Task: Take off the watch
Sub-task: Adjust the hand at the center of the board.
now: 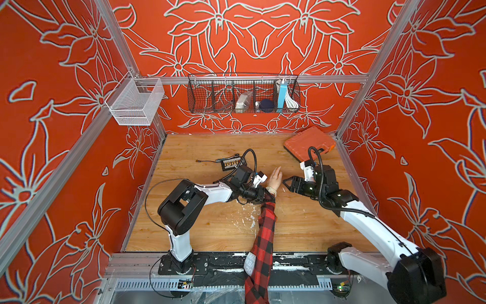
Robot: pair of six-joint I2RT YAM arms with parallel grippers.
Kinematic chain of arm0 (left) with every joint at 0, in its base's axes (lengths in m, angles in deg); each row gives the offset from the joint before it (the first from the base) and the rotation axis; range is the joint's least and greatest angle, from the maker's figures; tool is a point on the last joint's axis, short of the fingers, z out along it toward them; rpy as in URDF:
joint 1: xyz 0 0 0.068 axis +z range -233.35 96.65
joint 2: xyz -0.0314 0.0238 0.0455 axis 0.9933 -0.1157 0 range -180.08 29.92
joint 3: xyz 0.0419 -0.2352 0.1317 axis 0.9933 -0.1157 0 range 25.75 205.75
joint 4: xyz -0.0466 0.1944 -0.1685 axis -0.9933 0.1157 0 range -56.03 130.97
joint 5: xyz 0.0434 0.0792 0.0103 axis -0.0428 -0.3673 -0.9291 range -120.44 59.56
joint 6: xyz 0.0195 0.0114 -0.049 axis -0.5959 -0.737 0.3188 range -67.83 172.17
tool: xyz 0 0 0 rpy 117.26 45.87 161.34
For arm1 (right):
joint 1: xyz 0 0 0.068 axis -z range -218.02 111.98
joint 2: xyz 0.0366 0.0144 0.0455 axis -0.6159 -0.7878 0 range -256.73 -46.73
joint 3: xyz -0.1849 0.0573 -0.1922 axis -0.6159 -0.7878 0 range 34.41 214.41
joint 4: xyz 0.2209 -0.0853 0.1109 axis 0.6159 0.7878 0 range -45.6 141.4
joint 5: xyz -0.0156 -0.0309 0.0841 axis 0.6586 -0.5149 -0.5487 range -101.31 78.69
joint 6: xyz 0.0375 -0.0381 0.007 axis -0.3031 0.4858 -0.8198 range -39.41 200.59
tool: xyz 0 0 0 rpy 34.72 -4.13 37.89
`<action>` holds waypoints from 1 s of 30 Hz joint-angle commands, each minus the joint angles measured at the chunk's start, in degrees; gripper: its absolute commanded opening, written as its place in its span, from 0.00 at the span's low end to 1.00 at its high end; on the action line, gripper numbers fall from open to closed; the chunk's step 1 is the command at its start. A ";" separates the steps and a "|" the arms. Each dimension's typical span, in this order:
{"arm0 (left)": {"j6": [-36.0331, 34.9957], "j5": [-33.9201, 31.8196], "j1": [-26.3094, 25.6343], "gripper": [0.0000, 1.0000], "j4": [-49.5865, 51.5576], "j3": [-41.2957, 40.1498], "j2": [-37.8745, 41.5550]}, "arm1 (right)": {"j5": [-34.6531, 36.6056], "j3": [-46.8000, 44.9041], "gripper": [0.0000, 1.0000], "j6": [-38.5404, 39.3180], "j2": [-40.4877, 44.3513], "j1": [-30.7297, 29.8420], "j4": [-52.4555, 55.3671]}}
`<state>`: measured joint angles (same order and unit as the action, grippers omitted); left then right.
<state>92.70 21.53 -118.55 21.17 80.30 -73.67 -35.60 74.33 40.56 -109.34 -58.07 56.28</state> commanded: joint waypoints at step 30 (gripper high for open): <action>0.32 1.55 -0.32 0.39 -5.48 2.62 1.29 | 9.04 13.11 0.27 -11.70 -19.93 -9.04 2.83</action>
<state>93.75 22.88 -118.82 19.25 81.26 -75.02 -30.03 85.47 27.55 -128.94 -66.66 56.52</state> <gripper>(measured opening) 0.417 0.294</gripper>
